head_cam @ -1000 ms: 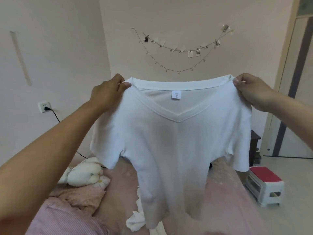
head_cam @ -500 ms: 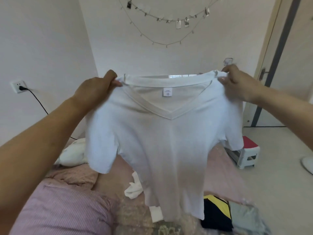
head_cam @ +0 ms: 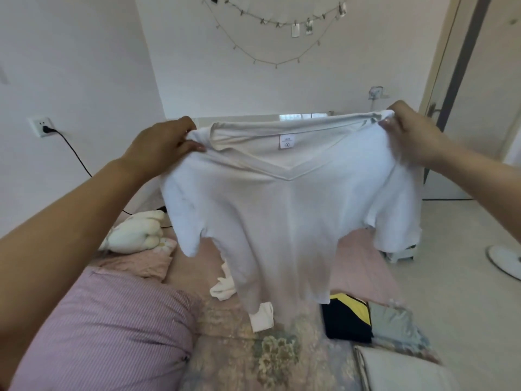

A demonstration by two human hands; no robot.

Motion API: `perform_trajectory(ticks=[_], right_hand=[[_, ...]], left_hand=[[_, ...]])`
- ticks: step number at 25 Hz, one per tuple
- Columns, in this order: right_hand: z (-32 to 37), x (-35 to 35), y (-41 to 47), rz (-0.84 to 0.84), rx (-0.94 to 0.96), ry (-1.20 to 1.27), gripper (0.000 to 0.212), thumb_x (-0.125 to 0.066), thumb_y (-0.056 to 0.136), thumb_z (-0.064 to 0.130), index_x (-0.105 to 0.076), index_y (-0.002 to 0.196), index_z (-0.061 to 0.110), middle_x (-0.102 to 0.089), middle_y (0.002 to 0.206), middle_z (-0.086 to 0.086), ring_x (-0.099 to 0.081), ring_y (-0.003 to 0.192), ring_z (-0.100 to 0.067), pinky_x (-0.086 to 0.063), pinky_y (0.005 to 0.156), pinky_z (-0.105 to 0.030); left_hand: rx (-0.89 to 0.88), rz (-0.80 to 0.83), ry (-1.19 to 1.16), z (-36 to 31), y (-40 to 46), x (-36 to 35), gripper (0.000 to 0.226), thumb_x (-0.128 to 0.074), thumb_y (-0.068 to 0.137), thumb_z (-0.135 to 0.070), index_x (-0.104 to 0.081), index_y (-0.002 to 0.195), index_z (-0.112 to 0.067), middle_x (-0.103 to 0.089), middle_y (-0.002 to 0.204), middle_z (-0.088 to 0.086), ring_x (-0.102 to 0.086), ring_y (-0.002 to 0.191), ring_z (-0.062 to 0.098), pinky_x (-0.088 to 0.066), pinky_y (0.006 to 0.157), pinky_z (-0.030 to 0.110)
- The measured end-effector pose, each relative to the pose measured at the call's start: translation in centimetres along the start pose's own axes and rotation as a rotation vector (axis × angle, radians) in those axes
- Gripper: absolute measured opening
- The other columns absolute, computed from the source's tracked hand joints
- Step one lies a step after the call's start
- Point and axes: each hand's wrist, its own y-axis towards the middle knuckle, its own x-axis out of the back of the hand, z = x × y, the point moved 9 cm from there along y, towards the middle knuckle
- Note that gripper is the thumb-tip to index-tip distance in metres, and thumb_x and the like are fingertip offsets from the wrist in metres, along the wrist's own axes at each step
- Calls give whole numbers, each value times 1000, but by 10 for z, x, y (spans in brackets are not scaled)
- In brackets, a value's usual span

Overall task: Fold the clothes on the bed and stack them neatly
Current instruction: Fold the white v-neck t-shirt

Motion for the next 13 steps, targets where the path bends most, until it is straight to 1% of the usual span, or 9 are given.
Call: perform_trajectory(ticks=[2, 5, 7, 9, 11, 13], right_hand=[[5, 5, -15, 17, 25, -4, 32, -36, 109, 41, -43, 117, 11, -59, 97, -22, -56, 90, -35, -38, 72, -41], [4, 7, -39, 54, 31, 24, 33, -41, 108, 41, -42, 118, 10, -61, 99, -21, -56, 91, -34, -41, 76, -42], [1, 5, -58, 88, 27, 58, 33, -44, 107, 41, -41, 117, 10, -61, 101, -21, -56, 92, -33, -41, 79, -42], [-4, -3, -76, 132, 2, 103, 34, -46, 106, 43, -42, 117, 11, -59, 102, -20, -54, 94, -31, -39, 80, -41], [-10, -16, -91, 178, -19, 132, 34, -47, 105, 45, -44, 114, 12, -57, 101, -17, -51, 92, -28, -38, 79, -40], [-15, -31, -99, 212, -30, 161, 32, -49, 105, 42, -46, 110, 10, -56, 97, -16, -48, 88, -25, -35, 75, -38]], left_hand=[[52, -23, 16, -7, -17, 8, 32, -62, 100, -34, -55, 110, -4, -64, 99, 26, -60, 94, 44, -41, 75, 48], [73, -21, 66, -24, -45, 13, 32, -54, 104, -35, -54, 103, -3, -65, 97, 28, -61, 93, 46, -43, 75, 49], [75, 21, 108, -37, -67, 8, 34, -47, 107, -34, -54, 100, -2, -66, 96, 28, -61, 93, 47, -43, 75, 50], [111, 71, 110, -44, -88, -1, 37, -43, 108, -37, -56, 101, -3, -67, 98, 26, -62, 94, 45, -44, 77, 50], [148, 120, 75, -43, -106, -15, 33, -46, 107, -38, -59, 106, -8, -68, 103, 21, -62, 98, 42, -44, 81, 48], [197, 175, -26, -36, -118, -30, 25, -56, 102, -39, -62, 109, -15, -69, 104, 11, -61, 100, 34, -42, 84, 43]])
